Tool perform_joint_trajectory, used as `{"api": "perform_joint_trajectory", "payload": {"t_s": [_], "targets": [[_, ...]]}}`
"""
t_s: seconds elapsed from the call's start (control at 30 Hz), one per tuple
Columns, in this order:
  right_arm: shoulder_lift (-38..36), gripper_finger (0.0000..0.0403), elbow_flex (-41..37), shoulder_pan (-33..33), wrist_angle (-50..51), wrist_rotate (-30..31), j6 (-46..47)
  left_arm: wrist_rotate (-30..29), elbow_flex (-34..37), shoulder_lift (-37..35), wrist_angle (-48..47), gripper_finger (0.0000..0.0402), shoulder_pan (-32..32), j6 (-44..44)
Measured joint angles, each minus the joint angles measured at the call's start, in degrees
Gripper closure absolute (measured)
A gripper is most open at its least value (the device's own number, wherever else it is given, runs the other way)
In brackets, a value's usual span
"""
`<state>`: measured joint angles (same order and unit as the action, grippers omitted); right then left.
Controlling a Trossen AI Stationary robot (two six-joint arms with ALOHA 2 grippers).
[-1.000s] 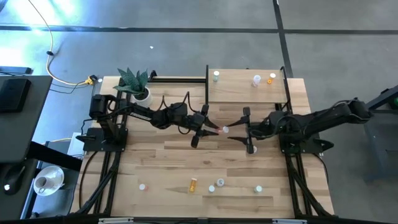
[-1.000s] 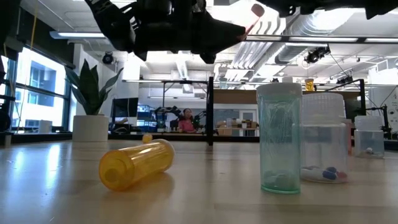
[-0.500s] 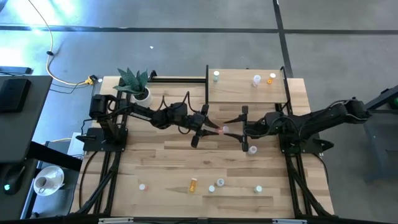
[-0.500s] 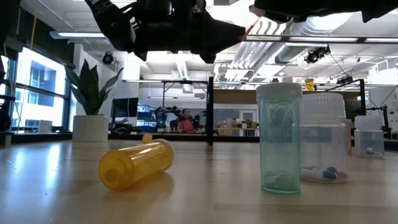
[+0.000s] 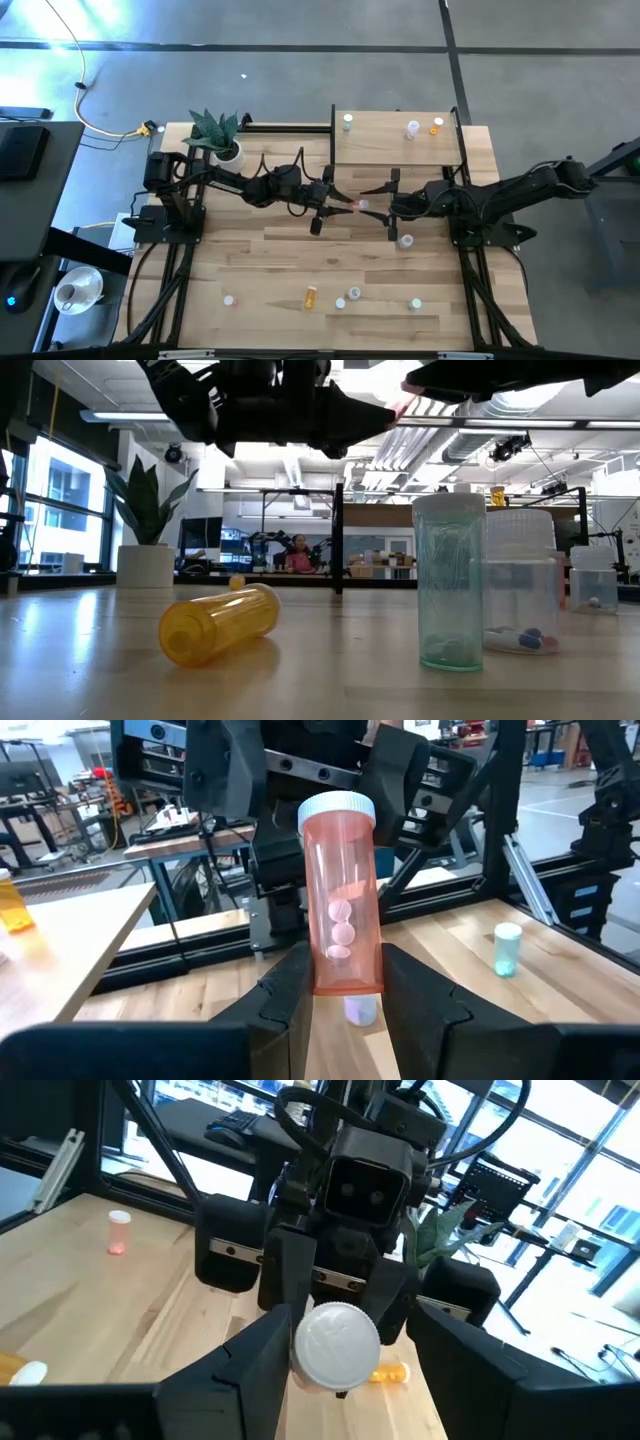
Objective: Pick and place medicine bottles onto shelf by color
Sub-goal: Put the top left pink pill bottle on the shelf
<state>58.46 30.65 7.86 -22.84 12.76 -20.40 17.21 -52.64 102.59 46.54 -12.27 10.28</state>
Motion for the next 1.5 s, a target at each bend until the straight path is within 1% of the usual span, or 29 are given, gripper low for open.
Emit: {"api": "perform_joint_trajectory", "payload": {"t_s": [0.17,0.33,0.43,0.53,0.63,0.87,1.0,1.23,1.4,1.5], "targets": [[0.00,0.0213,0.00,0.00,0.05,0.26,0.90,-0.02,0.00,0.00,0.05,0.0311,-0.02,0.01],[0.00,0.0256,0.00,0.00,0.35,0.27,1.04,-2.55,0.00,0.00,0.05,0.0311,0.00,1.22],[0.00,0.0283,0.00,0.00,0.34,0.30,1.07,-2.99,0.00,0.00,0.03,0.0311,0.00,2.20],[0.00,0.0300,0.00,0.00,0.34,0.30,1.05,-3.09,0.00,0.00,0.03,0.0311,0.00,2.35],[0.00,0.0304,0.00,0.00,0.36,0.30,1.08,-3.08,0.00,0.00,0.03,0.0311,0.00,2.34],[-0.01,0.0296,0.00,-0.01,0.43,0.28,1.92,-3.98,0.00,0.00,0.01,0.0307,0.01,1.94],[-0.02,0.0296,0.00,-0.04,0.54,0.32,1.95,-5.59,0.00,0.00,-0.05,0.0284,0.05,1.97],[-0.02,0.0296,0.00,0.00,0.93,0.67,1.97,-6.73,-0.02,-0.04,-1.75,0.0218,-0.02,1.95],[-0.02,0.0296,0.00,0.02,0.89,3.68,1.97,-12.94,-0.04,-0.86,-6.85,0.0175,-0.02,2.43],[-0.14,0.0296,0.00,0.00,0.87,5.85,1.95,-15.45,0.04,-2.60,-10.22,0.0159,-0.20,2.48]]}}
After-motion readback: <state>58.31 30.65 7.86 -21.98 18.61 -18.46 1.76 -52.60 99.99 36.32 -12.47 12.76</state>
